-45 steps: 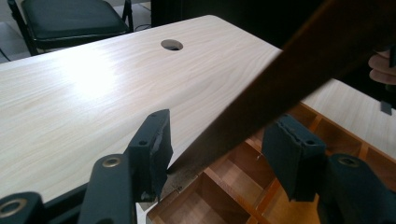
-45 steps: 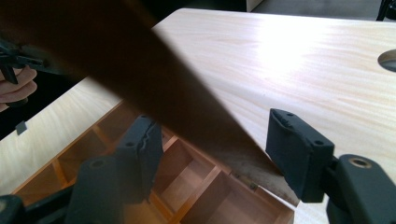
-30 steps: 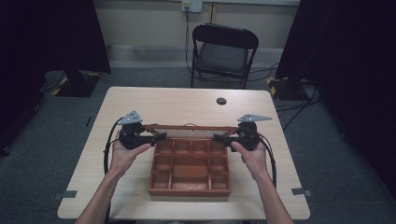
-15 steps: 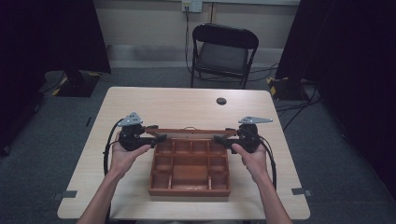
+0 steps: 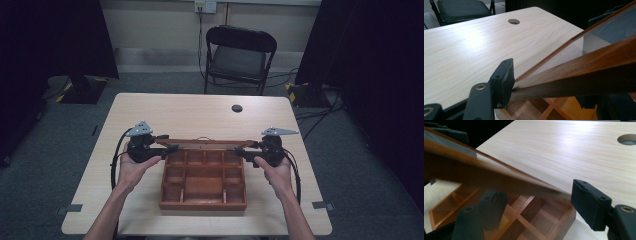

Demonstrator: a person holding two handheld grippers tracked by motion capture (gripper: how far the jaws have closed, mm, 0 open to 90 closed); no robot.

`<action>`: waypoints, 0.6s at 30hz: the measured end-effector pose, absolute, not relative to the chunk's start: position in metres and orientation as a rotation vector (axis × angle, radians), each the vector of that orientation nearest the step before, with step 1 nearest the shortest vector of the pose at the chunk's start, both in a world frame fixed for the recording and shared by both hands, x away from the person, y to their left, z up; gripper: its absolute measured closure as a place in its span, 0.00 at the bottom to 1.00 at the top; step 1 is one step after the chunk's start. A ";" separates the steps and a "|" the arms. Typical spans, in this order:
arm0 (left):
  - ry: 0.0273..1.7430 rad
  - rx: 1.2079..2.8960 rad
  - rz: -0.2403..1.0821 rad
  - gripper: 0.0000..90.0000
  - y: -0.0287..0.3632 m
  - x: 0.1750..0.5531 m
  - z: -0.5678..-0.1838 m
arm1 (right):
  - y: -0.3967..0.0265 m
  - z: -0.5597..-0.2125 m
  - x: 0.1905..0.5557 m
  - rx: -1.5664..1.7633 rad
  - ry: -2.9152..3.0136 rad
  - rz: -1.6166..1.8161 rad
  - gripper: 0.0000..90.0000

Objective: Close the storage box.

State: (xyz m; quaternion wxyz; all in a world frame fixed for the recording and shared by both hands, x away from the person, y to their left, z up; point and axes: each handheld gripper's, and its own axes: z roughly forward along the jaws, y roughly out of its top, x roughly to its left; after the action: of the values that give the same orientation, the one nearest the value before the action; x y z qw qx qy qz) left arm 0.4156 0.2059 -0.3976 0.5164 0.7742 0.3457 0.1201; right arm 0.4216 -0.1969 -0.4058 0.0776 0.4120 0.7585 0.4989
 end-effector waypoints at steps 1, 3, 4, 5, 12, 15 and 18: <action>0.836 1.852 0.288 0.44 0.206 0.416 -0.398 | -0.198 -0.407 0.421 1.235 2.279 1.484 0.33; 0.840 1.849 0.288 0.43 0.205 0.415 -0.398 | -0.202 -0.409 0.419 1.246 2.283 1.472 0.33; 0.838 1.848 0.289 0.43 0.205 0.415 -0.398 | -0.203 -0.410 0.419 1.260 2.281 1.466 0.33; 0.844 1.843 0.279 0.42 0.205 0.415 -0.398 | -0.206 -0.410 0.418 1.276 2.274 1.462 0.33; 0.857 1.842 0.297 0.34 0.204 0.412 -0.399 | -0.226 -0.408 0.416 1.319 2.218 1.446 0.34; 0.851 1.854 0.303 0.33 0.205 0.411 -0.400 | -0.234 -0.404 0.416 1.331 2.194 1.431 0.34; 0.853 1.854 0.300 0.31 0.205 0.409 -0.401 | -0.239 -0.401 0.415 1.333 2.182 1.424 0.35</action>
State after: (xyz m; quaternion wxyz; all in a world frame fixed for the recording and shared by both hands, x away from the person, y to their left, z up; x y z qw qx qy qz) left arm 0.4093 0.2046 -0.4011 0.5138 0.7710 0.3549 0.1247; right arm 0.4147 -0.2387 -0.4008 0.1074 0.4527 0.7413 0.4838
